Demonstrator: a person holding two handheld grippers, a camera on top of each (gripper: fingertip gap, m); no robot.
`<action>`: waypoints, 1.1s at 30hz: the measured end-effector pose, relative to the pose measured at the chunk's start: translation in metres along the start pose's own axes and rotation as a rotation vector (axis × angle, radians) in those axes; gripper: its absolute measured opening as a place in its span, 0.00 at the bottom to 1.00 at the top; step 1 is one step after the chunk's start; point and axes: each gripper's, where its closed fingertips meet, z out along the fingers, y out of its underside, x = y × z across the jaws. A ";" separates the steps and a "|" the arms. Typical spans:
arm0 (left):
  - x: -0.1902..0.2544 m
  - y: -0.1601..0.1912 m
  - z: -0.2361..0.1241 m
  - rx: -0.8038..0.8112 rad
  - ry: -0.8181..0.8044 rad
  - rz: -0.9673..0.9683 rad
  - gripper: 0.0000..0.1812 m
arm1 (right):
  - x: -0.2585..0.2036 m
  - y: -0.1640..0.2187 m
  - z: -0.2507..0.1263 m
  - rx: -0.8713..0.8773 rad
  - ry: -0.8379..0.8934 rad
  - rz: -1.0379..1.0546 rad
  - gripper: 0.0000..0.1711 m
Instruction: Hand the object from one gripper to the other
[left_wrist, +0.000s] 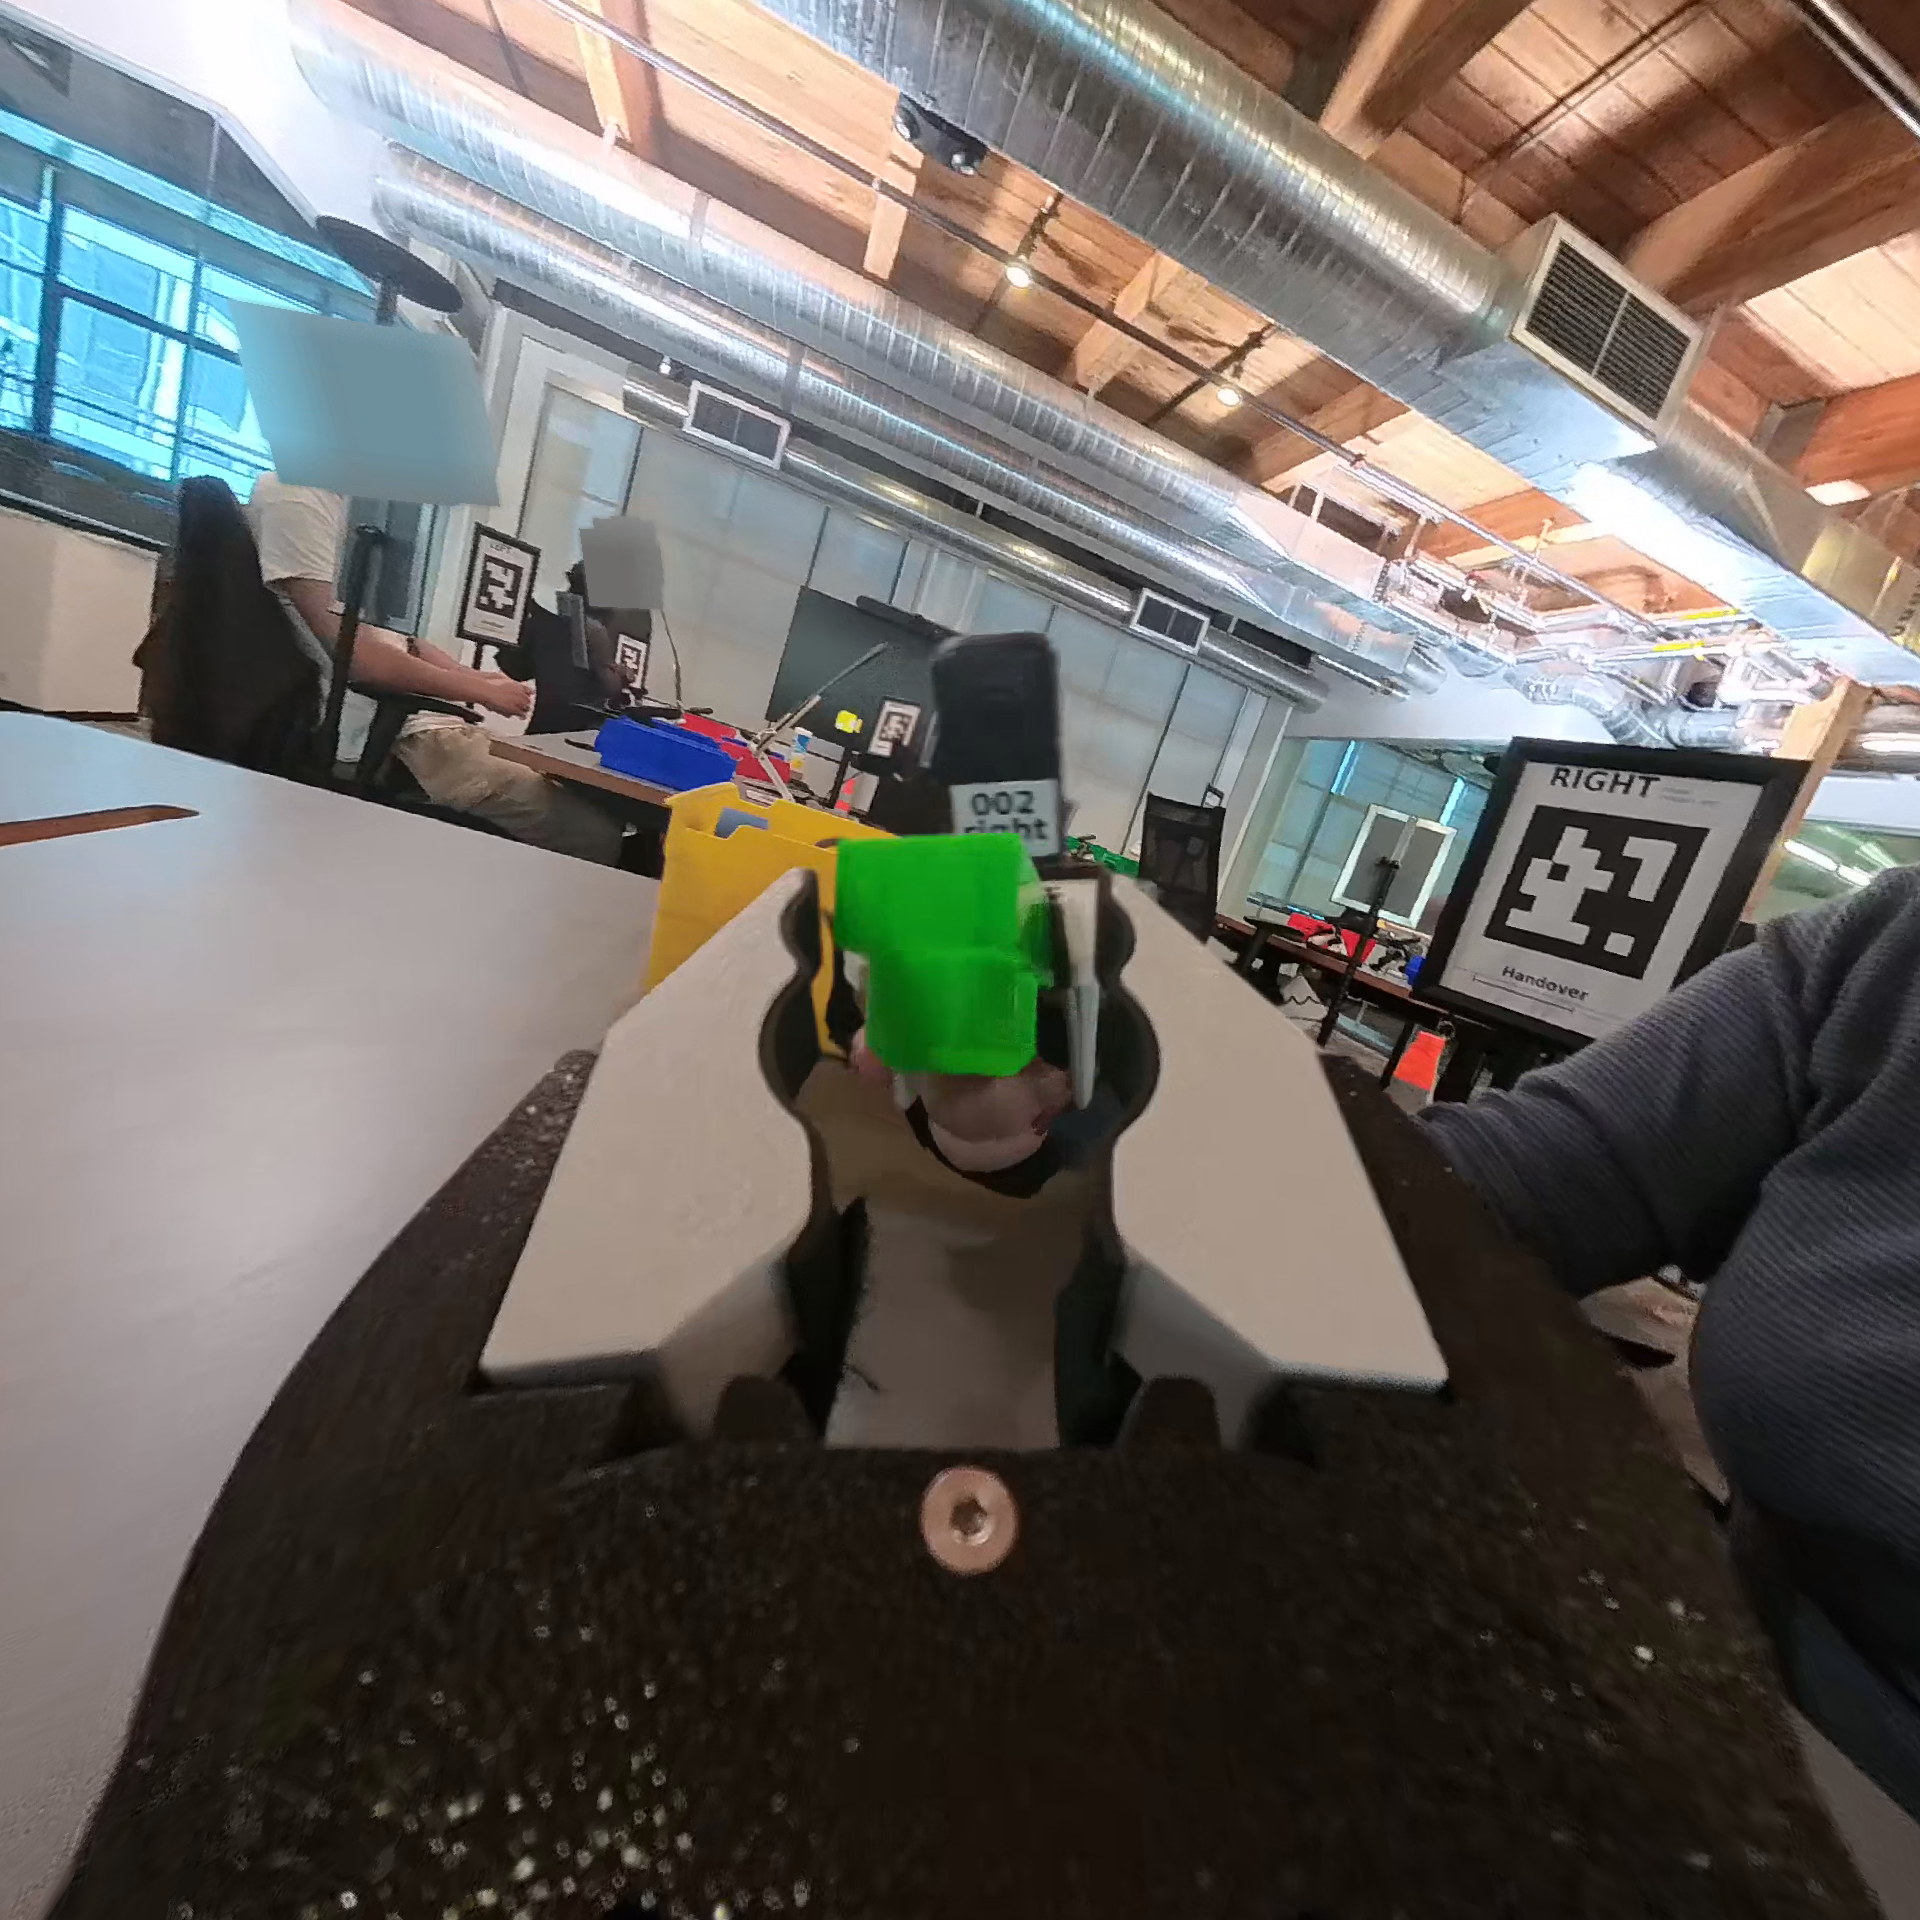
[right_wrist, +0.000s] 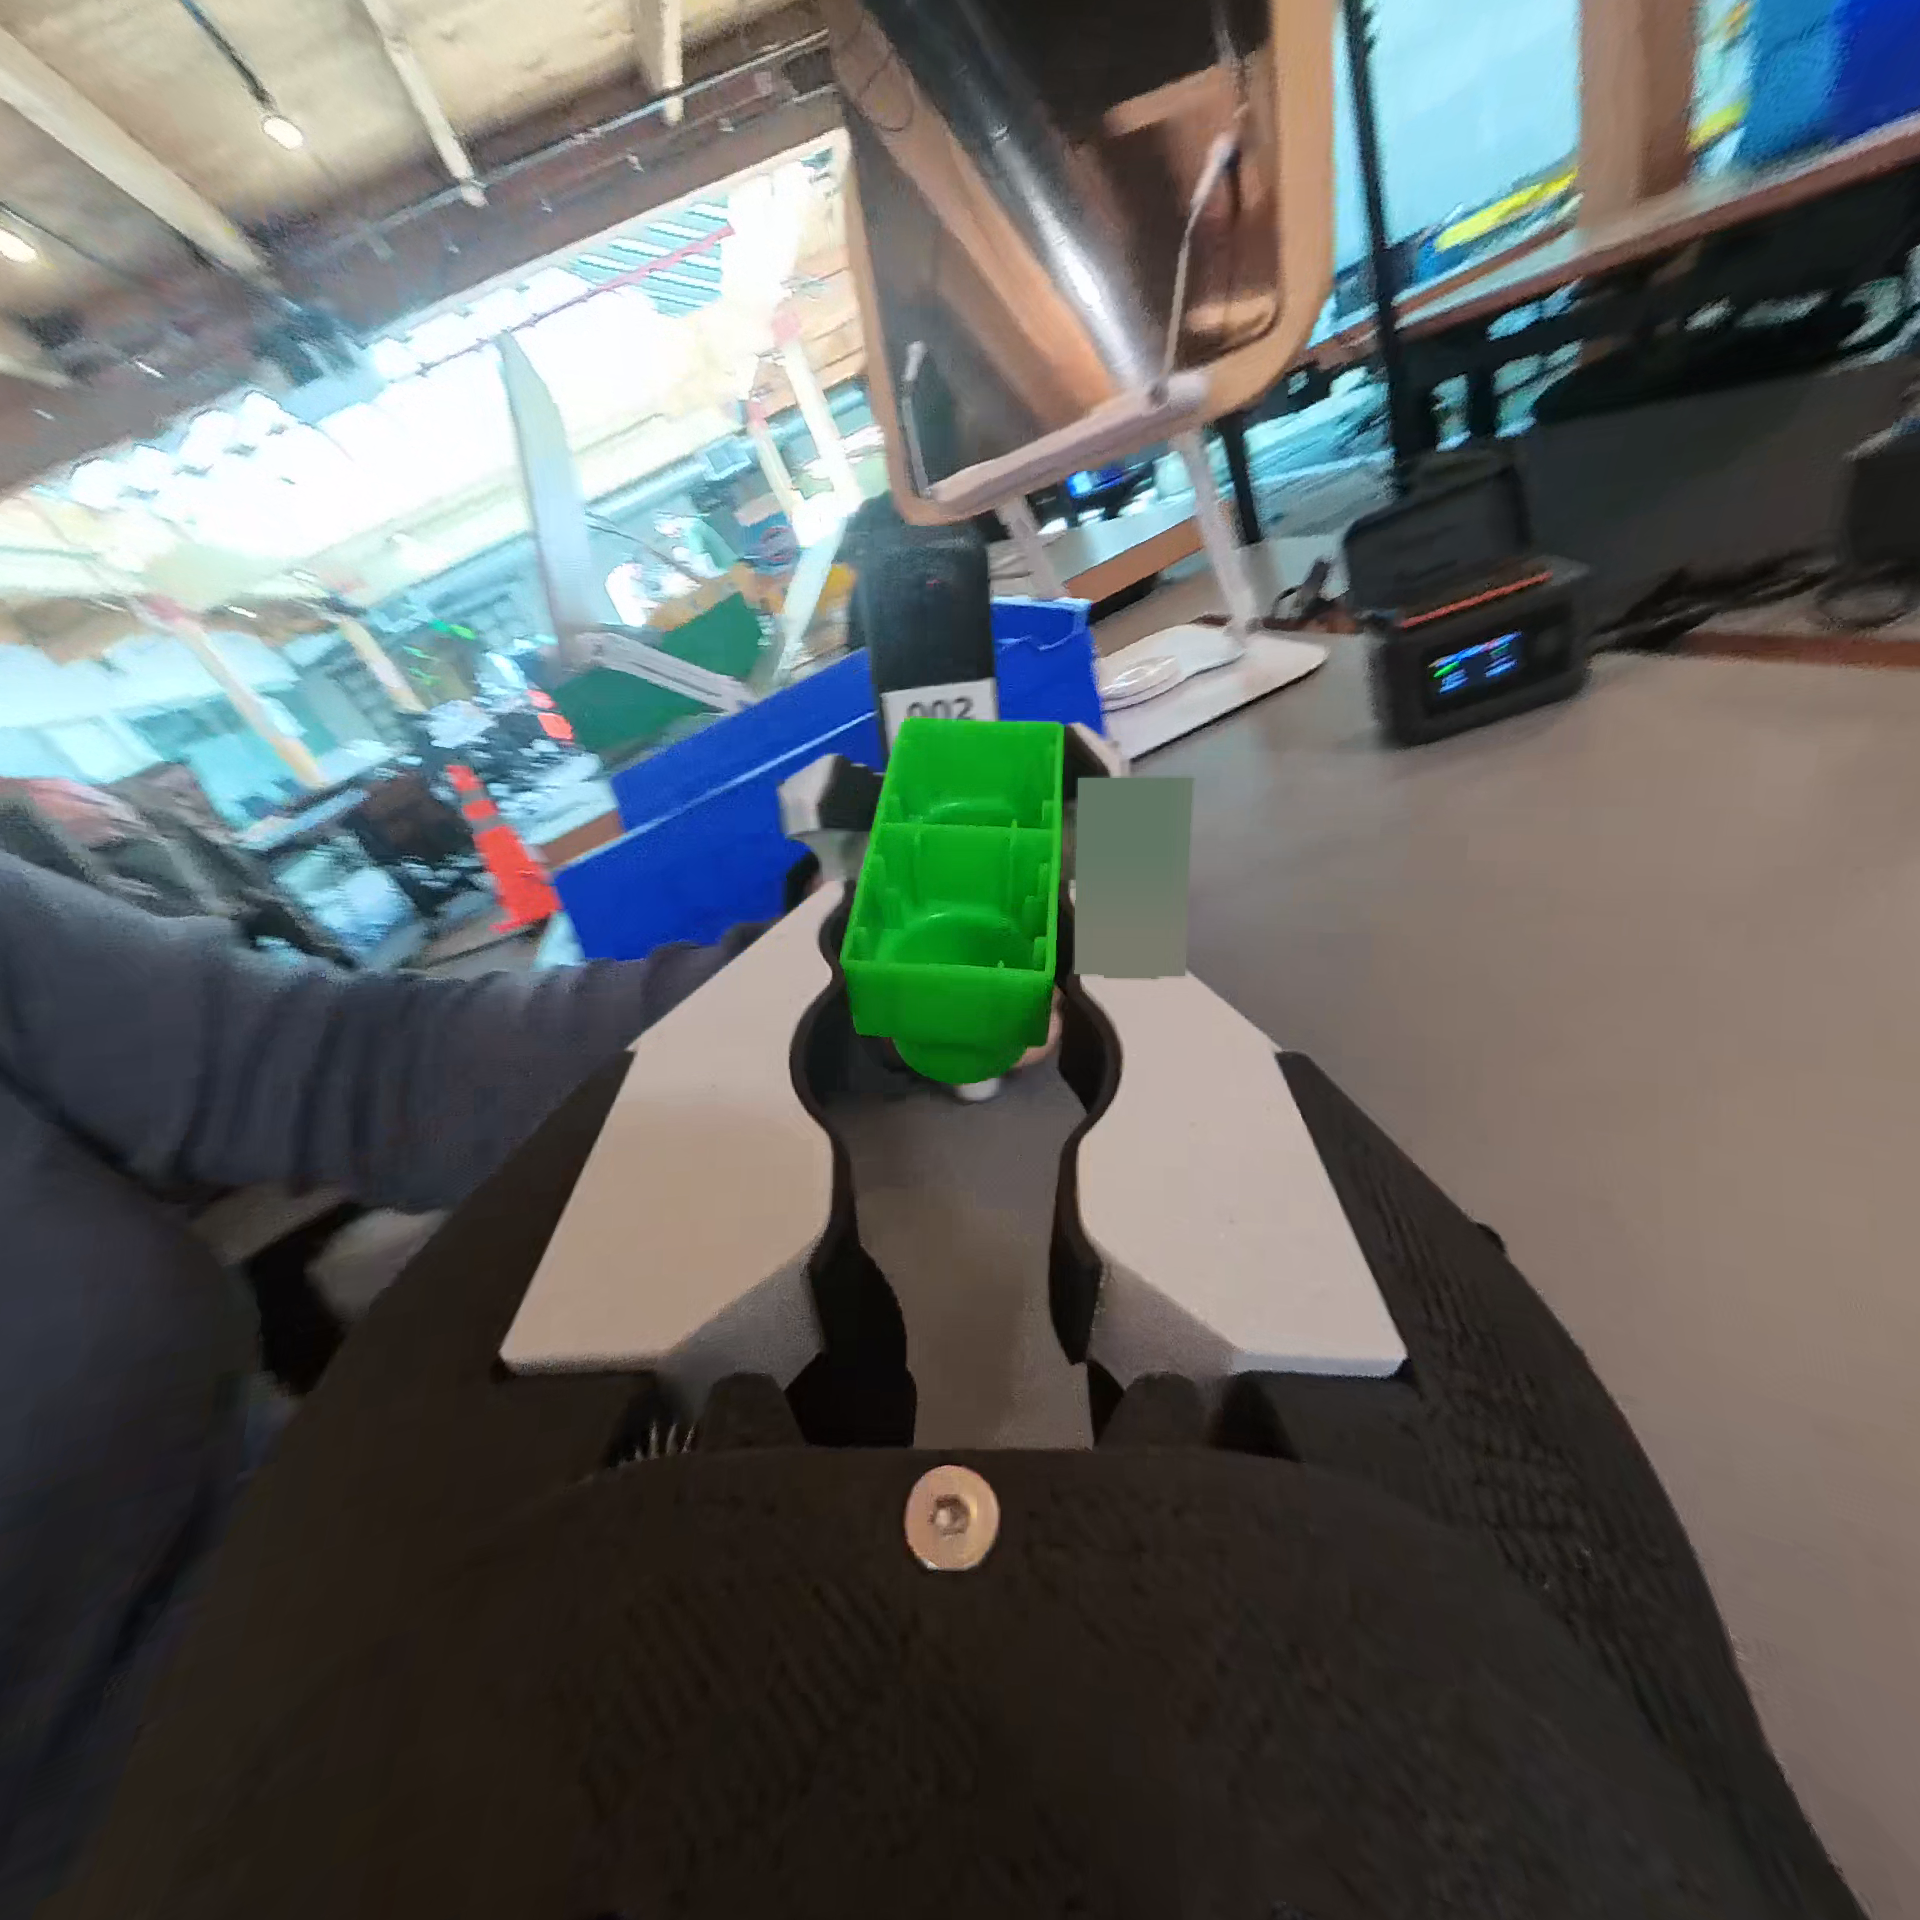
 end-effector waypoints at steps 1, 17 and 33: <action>-0.003 -0.001 0.000 0.003 -0.014 -0.009 0.30 | 0.003 -0.003 -0.001 0.011 0.041 -0.067 0.21; -0.011 0.011 0.003 -0.071 -0.009 -0.174 0.23 | 0.008 0.017 0.010 -0.233 0.430 -1.288 0.21; -0.008 0.012 0.005 -0.097 -0.104 0.095 0.08 | 0.003 0.016 0.005 -0.196 0.334 -0.974 0.26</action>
